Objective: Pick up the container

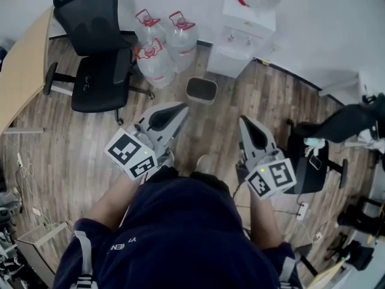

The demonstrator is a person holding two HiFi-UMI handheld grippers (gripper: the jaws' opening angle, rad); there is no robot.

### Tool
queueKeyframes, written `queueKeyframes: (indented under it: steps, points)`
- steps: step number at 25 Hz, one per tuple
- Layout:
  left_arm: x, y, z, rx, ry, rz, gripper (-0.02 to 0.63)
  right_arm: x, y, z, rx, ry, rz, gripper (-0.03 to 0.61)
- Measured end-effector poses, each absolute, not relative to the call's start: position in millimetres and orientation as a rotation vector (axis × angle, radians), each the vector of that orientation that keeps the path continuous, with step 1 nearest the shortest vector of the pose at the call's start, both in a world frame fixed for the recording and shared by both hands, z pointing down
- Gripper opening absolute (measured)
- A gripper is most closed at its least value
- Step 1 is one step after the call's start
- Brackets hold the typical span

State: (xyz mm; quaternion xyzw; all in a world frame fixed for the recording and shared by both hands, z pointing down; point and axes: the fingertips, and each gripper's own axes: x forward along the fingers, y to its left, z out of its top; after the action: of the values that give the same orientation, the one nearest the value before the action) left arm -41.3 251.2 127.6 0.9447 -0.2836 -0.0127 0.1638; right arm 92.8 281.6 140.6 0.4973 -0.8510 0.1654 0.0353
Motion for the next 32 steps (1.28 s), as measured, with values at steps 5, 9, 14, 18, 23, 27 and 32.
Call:
queueKeyframes:
  steps: [5, 9, 14, 18, 23, 27, 32]
  points:
    - [-24.8, 260.8, 127.1, 2.69, -0.852, -0.028, 0.026, 113.7, 289.7, 143.0, 1.506, -2.63, 0.53, 0.008]
    - [-9.5, 270.6, 126.2, 2.681, -0.9, -0.036, 0.026, 135.3, 296.4, 144.1, 1.48, -2.65, 0.545, 0.008]
    - [2.3, 279.2, 129.4, 2.666, -0.935, -0.035, 0.026, 150.4, 300.5, 150.5, 1.45, -2.654, 0.559, 0.008]
    - [1.4, 272.8, 133.9, 2.65, -0.959, -0.023, 0.026, 151.2, 294.4, 155.8, 1.427, -2.656, 0.582, 0.008]
    - [-0.2, 249.4, 145.2, 2.626, -0.961, -0.033, 0.026, 152.5, 276.2, 165.5, 1.423, -2.632, 0.6, 0.008]
    - [-2.0, 219.4, 158.1, 2.61, -0.939, -0.036, 0.026, 152.0, 250.6, 178.6, 1.43, -2.596, 0.625, 0.008]
    - [-16.3, 156.7, 181.8, 2.577, -0.891, -0.009, 0.026, 138.6, 191.8, 200.5, 1.449, -2.539, 0.685, 0.008]
